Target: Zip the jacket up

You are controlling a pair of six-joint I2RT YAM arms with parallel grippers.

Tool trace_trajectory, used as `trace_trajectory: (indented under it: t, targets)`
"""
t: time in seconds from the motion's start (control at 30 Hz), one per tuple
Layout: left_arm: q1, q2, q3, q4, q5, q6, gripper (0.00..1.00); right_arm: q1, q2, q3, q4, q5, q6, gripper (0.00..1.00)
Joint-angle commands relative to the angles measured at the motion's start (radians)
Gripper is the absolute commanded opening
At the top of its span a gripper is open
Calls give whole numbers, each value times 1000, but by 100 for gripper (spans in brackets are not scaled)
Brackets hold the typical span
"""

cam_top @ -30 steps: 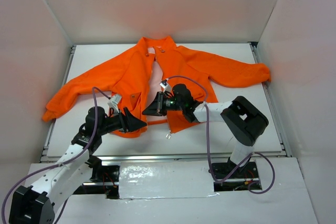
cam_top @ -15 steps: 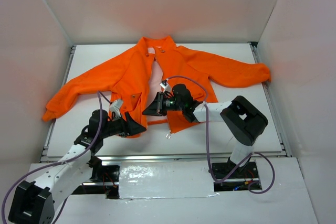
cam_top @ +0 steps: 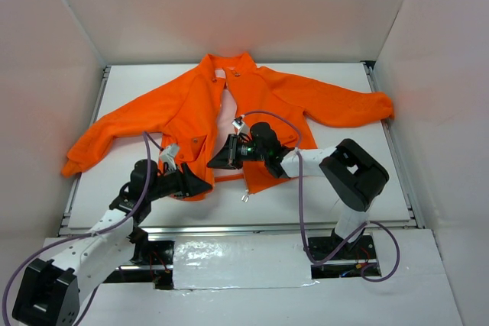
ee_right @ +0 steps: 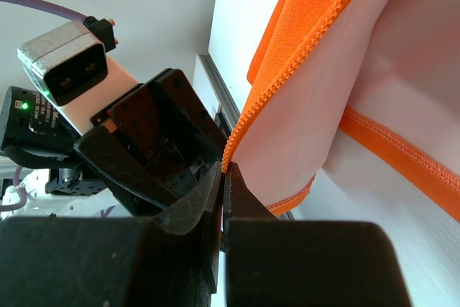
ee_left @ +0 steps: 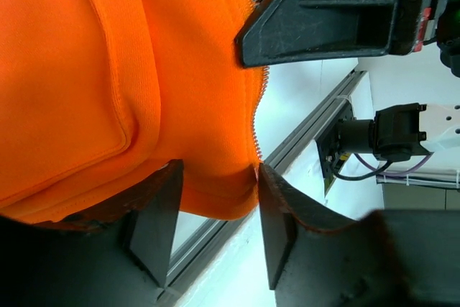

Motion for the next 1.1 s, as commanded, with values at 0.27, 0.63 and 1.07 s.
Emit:
trace_trajectory:
  t: [0.27,0.63,1.07]
  targets:
    - [-4,23,-4,88,-16,25,52,12,21,43,10,-44,-38,0]
    - [-4,61,-44,172,11,12,55,12,19,49,13,-56,-35,0]
    - [-4,61,-53,203,25,13,16,12,30,52,14,-61,-35,0]
